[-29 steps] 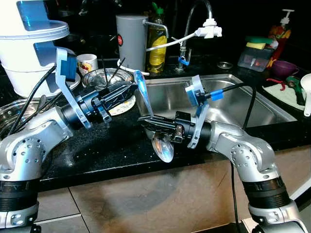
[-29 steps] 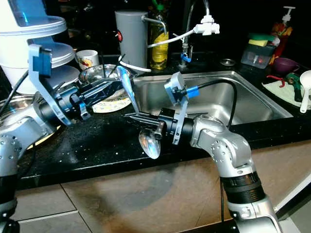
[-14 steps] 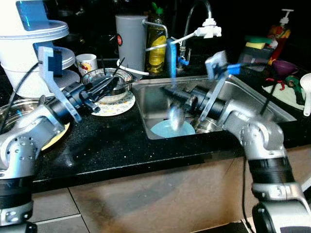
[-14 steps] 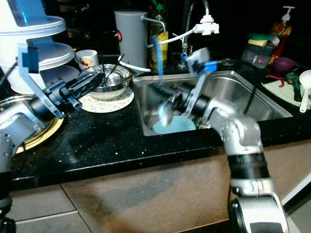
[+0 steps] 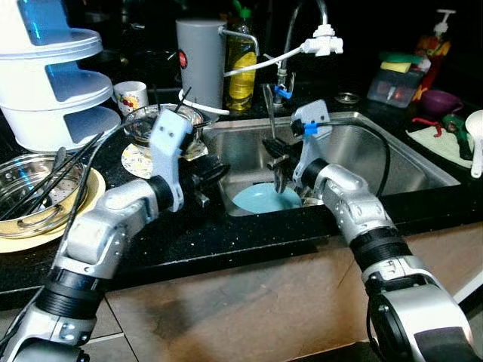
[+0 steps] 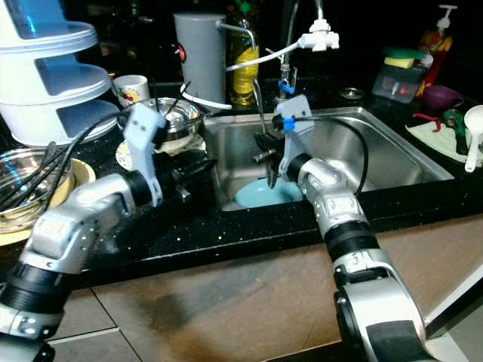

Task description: Kitchen organization

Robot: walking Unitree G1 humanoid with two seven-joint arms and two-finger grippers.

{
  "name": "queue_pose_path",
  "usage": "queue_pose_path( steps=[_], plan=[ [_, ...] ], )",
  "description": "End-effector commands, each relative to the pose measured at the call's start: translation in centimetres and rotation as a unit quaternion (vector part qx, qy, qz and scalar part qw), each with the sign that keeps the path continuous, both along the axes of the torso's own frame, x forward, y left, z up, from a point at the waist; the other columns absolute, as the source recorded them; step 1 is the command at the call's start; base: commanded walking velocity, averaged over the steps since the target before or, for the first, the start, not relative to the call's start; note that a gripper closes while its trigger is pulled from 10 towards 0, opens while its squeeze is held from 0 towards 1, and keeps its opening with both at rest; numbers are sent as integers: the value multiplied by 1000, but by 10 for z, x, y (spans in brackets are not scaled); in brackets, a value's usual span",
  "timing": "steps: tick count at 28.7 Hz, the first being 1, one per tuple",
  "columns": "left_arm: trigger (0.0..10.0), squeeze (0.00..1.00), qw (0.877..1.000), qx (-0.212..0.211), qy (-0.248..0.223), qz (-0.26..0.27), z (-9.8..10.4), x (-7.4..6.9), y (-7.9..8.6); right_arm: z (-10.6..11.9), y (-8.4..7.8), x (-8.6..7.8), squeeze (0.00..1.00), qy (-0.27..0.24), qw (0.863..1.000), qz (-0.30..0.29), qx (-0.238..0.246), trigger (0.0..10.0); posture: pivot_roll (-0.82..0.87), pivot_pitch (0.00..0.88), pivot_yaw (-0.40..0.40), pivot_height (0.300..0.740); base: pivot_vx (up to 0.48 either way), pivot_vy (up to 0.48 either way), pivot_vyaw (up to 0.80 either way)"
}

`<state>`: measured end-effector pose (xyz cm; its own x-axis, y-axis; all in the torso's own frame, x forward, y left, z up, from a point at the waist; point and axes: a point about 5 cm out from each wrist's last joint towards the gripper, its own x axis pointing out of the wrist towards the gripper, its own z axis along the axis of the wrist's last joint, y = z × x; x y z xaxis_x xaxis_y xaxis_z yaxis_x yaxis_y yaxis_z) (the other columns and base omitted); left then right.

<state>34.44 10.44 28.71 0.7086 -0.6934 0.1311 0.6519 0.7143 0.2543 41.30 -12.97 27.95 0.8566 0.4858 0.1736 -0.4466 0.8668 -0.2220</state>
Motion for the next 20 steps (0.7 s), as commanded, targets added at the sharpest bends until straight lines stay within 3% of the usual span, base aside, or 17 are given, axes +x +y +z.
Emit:
queue_pose_path(
  steps=[1,8,13,20],
  plan=[
    [10000,0,1000,26,-13,-11,-1,-1,-11,-2,5,2,0,-8,1000,-9,-19,10000,63,195,-31,740,0,0,0],
    [10000,0,1000,17,-19,-12,2,2,-14,-12,2,6,0,5,998,-36,-51,10000,82,232,-23,740,0,0,0],
    [10000,0,998,52,-24,-4,-4,6,-15,-25,0,7,0,42,996,-36,-72,10000,84,234,-27,740,0,0,0],
    [10000,0,998,63,-32,6,-5,10,-14,-34,0,8,0,80,991,-32,-104,10000,82,232,-25,740,0,0,0]
  ],
)
